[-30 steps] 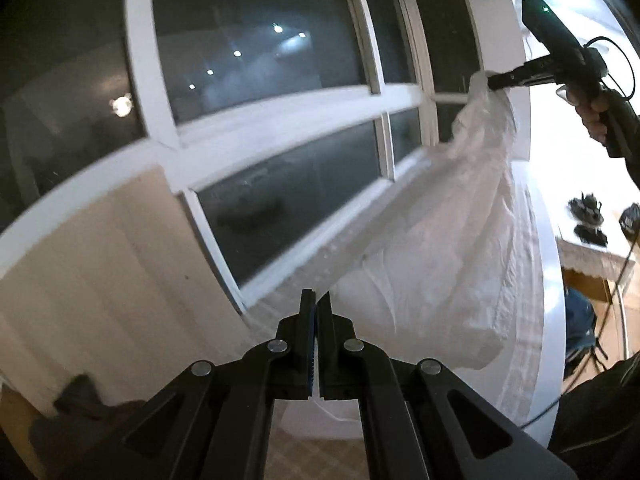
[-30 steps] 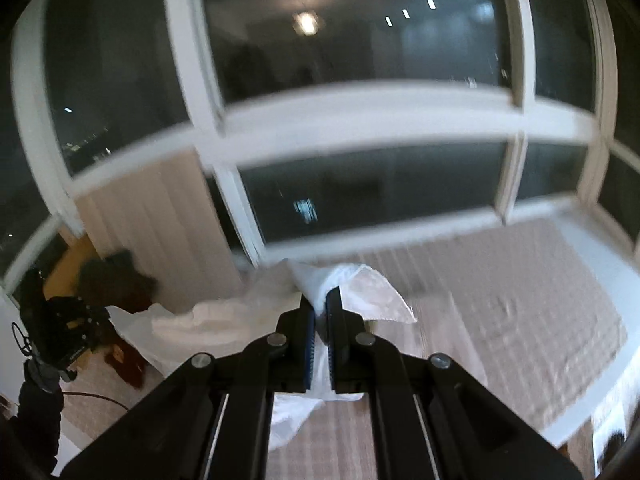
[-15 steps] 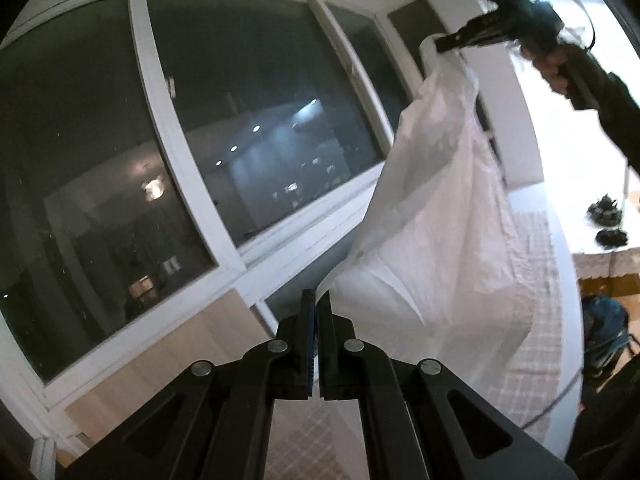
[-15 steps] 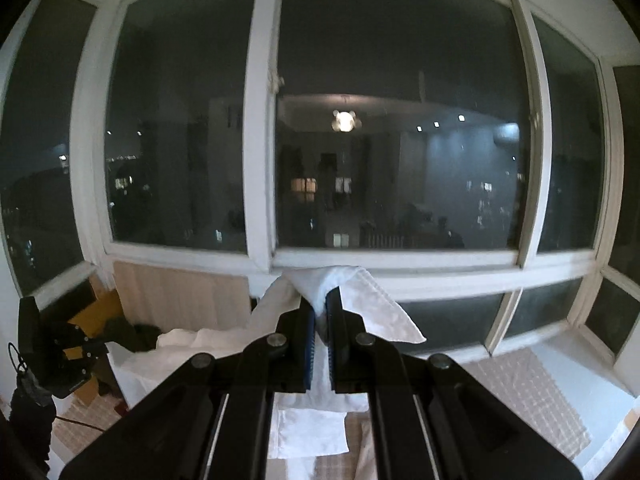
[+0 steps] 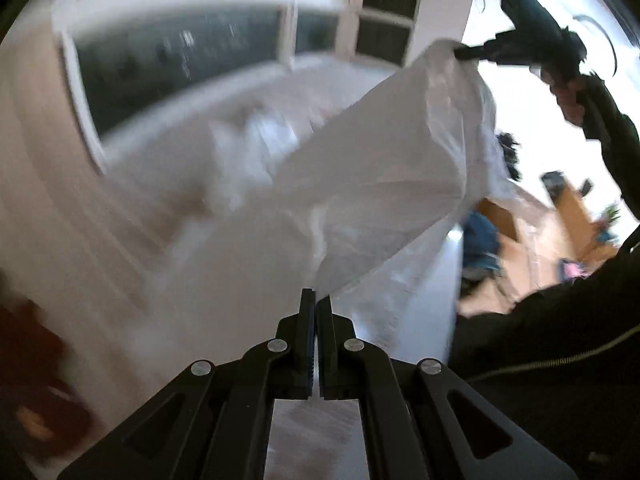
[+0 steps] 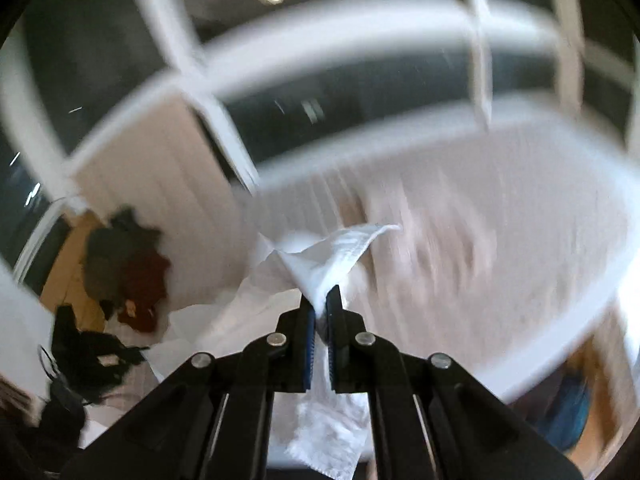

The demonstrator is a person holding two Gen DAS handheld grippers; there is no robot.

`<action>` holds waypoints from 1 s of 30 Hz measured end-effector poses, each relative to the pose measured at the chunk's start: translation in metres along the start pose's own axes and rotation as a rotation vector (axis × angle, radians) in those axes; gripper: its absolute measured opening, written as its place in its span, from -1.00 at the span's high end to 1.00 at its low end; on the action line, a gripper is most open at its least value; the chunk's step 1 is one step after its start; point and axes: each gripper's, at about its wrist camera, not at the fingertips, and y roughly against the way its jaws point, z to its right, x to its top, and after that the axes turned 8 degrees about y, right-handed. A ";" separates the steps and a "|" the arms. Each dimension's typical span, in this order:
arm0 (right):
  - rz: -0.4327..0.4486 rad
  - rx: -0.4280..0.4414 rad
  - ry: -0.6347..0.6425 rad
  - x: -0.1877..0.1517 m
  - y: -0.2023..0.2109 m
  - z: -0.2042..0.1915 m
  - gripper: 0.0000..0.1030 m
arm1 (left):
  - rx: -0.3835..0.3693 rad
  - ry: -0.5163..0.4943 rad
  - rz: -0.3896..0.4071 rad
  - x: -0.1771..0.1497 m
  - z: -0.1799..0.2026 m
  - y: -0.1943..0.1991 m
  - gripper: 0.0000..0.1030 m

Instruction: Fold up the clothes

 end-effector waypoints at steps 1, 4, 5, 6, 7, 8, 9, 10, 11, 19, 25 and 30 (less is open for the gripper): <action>-0.036 -0.018 -0.033 -0.014 -0.012 0.011 0.90 | -0.023 0.011 -0.039 -0.006 0.000 -0.014 0.99; -0.094 -0.052 -0.054 -0.039 -0.025 0.025 0.90 | -0.006 -0.035 -0.087 -0.005 -0.001 -0.024 0.90; -0.103 -0.055 -0.058 -0.043 -0.026 0.027 0.90 | 0.000 -0.050 -0.092 -0.001 -0.003 -0.024 0.89; -0.104 -0.057 -0.060 -0.045 -0.026 0.027 0.90 | 0.002 -0.066 -0.092 0.004 -0.004 -0.021 0.88; -0.101 -0.060 -0.064 -0.044 -0.025 0.028 0.90 | 0.002 -0.084 -0.088 0.009 -0.005 -0.016 0.86; -0.098 -0.063 -0.068 -0.044 -0.024 0.029 0.90 | 0.006 -0.097 -0.084 0.016 -0.007 -0.012 0.82; -0.095 -0.066 -0.072 -0.044 -0.023 0.031 0.90 | 0.010 -0.109 -0.080 0.022 -0.010 -0.008 0.66; -0.090 -0.067 -0.076 -0.044 -0.020 0.032 0.90 | 0.016 -0.111 -0.073 0.029 -0.014 -0.003 0.51; -0.082 -0.066 -0.082 -0.048 -0.014 0.032 0.90 | 0.022 -0.112 -0.066 0.036 -0.017 0.002 0.47; -0.045 -0.069 -0.174 -0.083 0.022 0.040 0.90 | 0.035 -0.245 -0.067 0.094 -0.029 -0.006 0.45; -0.061 -0.097 -0.219 -0.103 0.026 0.040 0.90 | -0.065 -0.448 -0.141 0.145 0.005 -0.071 0.38; -0.054 -0.130 -0.252 -0.111 0.033 0.042 0.90 | -0.061 -0.545 -0.179 0.170 0.018 -0.110 0.36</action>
